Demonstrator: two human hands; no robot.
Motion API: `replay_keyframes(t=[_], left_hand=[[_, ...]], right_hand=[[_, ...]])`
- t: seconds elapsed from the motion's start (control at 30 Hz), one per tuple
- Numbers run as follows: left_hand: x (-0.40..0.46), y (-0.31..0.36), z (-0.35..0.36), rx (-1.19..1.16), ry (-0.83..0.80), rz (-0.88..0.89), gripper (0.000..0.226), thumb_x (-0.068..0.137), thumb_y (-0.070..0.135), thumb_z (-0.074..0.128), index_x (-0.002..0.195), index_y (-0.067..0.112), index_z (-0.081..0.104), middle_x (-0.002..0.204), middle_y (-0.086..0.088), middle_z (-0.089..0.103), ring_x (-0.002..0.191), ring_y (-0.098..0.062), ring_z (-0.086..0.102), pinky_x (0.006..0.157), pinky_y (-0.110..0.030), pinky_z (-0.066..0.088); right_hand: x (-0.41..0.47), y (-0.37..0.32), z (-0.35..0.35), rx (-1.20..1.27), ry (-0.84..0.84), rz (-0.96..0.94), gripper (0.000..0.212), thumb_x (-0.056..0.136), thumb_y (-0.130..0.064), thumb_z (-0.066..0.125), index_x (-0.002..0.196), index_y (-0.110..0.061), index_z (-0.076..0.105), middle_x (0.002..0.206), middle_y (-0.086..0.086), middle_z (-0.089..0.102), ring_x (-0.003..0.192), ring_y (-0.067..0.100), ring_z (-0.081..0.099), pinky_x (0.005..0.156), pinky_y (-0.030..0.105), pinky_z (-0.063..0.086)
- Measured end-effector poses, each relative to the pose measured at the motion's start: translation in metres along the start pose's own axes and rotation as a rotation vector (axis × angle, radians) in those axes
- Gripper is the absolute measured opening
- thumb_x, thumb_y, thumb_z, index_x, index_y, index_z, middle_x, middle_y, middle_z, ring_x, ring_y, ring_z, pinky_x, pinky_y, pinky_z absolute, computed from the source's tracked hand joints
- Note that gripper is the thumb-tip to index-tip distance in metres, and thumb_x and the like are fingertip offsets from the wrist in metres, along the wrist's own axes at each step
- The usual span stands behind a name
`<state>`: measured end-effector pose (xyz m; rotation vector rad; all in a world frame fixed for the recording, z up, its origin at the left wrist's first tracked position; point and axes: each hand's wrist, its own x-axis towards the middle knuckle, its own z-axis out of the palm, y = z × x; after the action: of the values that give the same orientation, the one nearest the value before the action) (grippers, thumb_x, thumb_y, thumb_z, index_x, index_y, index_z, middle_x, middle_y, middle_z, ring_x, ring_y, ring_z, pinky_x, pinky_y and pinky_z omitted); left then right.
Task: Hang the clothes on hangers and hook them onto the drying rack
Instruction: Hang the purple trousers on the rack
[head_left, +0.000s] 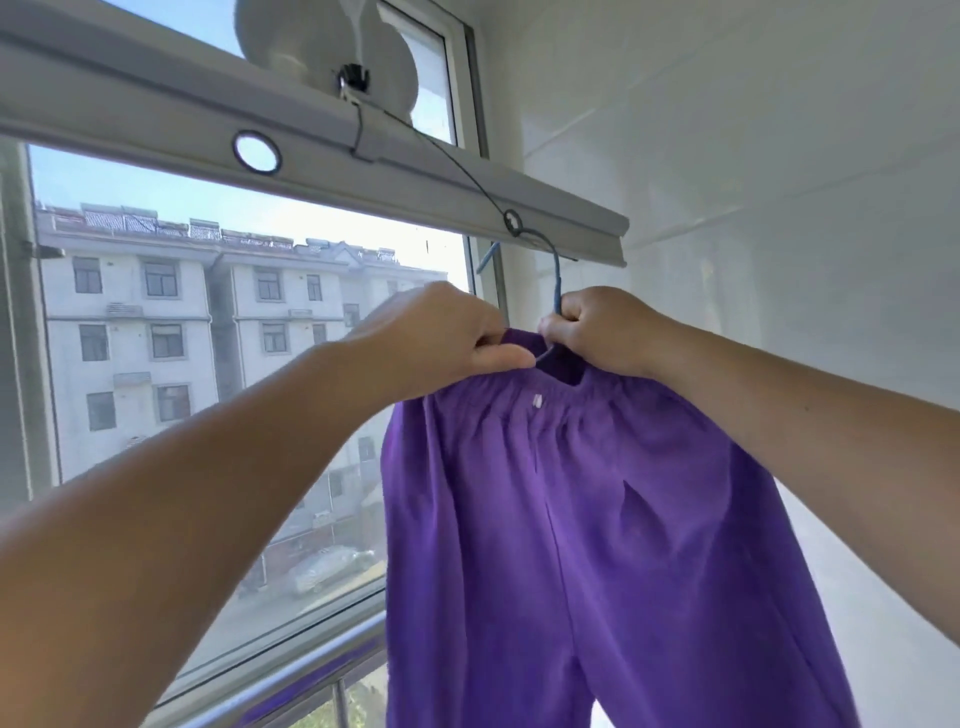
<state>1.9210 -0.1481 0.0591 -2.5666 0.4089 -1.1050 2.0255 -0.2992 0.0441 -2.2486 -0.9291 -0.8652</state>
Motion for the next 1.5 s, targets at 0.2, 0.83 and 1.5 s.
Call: replay_keyframes(t=[0.2,0.83,1.5], left_hand=[[0.000,0.000,0.028,-0.670,0.053,-0.128,0.032,0.074,0.034,0.072,0.101,0.023,0.059,0.103,0.008,0.062,0.097,-0.006,0.057,0.084,-0.020,0.044],[-0.018,0.021,0.063,-0.457,0.128,-0.304,0.016,0.095,0.020,0.042,0.106,0.015,0.053,0.093,0.004,0.056,0.085,-0.015,0.050,0.065,-0.019,0.032],[-0.081,0.069,0.009,-0.302,0.572,-0.461,0.054,0.085,0.025,0.055,0.136,0.020,0.037,0.136,0.001,0.038,0.123,-0.009,0.038,0.099,-0.019,0.030]], right_hand=[[-0.002,0.010,0.010,0.212,0.009,0.001,0.039,0.095,-0.036,0.042,0.086,-0.004,0.064,0.092,0.018,0.068,0.077,0.026,0.058,0.069,0.035,0.043],[-0.047,0.068,0.008,-0.080,0.201,-0.088,0.052,0.088,-0.058,0.028,0.053,-0.020,0.035,0.053,-0.005,0.041,0.052,0.014,0.042,0.050,0.025,0.030],[-0.077,-0.033,0.027,-0.019,0.653,-0.663,0.018,0.084,-0.023,0.051,0.102,-0.018,0.050,0.097,0.006,0.063,0.087,0.022,0.057,0.072,0.036,0.042]])
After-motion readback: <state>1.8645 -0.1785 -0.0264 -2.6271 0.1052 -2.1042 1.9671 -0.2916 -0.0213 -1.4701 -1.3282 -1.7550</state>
